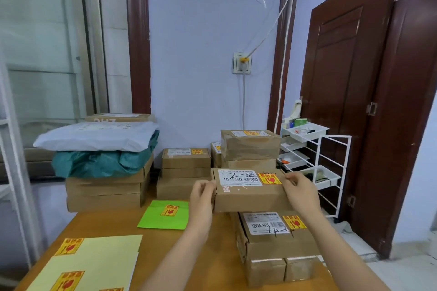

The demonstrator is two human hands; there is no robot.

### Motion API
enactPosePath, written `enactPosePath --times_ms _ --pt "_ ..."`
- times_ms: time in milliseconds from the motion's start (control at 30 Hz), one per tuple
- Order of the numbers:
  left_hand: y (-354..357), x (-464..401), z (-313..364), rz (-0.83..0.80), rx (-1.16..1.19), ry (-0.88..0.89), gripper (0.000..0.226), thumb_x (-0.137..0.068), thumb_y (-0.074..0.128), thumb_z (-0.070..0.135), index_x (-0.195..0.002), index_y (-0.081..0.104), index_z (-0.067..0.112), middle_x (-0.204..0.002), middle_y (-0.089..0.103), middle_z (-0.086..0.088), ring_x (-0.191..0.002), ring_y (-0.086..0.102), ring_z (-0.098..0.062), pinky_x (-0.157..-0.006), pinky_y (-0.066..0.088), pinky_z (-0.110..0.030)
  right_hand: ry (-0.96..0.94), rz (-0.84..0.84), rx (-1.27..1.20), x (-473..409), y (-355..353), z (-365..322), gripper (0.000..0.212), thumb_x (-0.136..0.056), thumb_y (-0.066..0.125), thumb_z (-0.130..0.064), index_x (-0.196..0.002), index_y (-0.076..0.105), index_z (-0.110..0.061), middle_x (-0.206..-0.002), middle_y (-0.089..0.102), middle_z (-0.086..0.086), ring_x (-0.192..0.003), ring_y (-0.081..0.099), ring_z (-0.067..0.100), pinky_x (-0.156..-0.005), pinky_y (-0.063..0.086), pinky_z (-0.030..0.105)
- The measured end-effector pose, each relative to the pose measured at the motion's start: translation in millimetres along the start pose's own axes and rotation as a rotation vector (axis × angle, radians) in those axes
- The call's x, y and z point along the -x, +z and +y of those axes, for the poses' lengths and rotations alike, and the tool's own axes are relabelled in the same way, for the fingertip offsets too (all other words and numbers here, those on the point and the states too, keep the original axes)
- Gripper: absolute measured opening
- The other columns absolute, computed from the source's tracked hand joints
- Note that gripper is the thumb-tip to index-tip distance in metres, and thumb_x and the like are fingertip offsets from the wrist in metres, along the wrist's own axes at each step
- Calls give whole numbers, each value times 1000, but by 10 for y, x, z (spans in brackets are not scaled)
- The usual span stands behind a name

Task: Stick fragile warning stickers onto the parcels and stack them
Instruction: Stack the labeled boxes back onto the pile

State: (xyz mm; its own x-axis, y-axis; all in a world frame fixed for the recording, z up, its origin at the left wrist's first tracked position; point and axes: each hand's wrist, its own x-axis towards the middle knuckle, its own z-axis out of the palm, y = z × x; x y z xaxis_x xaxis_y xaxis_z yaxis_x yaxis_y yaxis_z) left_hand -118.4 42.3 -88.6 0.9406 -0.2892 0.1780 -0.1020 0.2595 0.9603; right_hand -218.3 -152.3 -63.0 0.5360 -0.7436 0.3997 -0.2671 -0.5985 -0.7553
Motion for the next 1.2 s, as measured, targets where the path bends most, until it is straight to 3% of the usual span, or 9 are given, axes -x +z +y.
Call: enactPosePath --times_ms 167,367,500,733,867,1200 --pt "-206 -151 170 73 -32 -60 26 -88 61 25 -74 42 16 -81 53 -6 -75 48 -19 -70 38 -36 -57 25 -100 30 194 -216 24 -95 52 -20 -115 63 -12 -115 64 5 -91 51 12 -75 39 29" --pt "-472 -334 349 125 0 -136 22 -91 58 25 -83 41 12 -79 56 -8 -68 50 -20 -56 34 -31 -134 56 -165 96 384 -556 27 -94 52 -16 -117 63 -11 -117 63 5 -108 55 19 -86 42 29" --pt "-638 -465 404 148 29 -148 21 -90 59 26 -88 46 10 -83 62 -10 -72 55 -22 -62 41 -32 -155 67 -206 105 564 -665 27 -93 54 -16 -118 63 -11 -117 63 5 -113 54 21 -98 43 39" --pt "-897 -724 344 197 39 -161 21 -89 61 26 -85 47 10 -88 65 -14 -76 57 -25 -66 43 -34 -156 69 -308 121 1050 -720 28 -94 53 -18 -121 61 -15 -121 59 0 -120 46 20 -101 39 37" --pt "-1003 -918 237 233 29 -164 21 -89 61 26 -89 49 9 -98 67 -19 -85 61 -29 -77 48 -43 -122 45 -354 81 1248 -782 29 -96 51 -18 -124 59 -17 -125 56 -2 -123 40 19 -102 35 36" --pt "-955 -1437 33 328 56 -122 18 -92 57 25 -89 48 11 -87 65 -13 -80 58 -26 -76 45 -41 -84 103 -422 -210 1696 -929 36 -91 51 -4 -124 61 -13 -131 56 2 -123 41 22 -103 34 34"
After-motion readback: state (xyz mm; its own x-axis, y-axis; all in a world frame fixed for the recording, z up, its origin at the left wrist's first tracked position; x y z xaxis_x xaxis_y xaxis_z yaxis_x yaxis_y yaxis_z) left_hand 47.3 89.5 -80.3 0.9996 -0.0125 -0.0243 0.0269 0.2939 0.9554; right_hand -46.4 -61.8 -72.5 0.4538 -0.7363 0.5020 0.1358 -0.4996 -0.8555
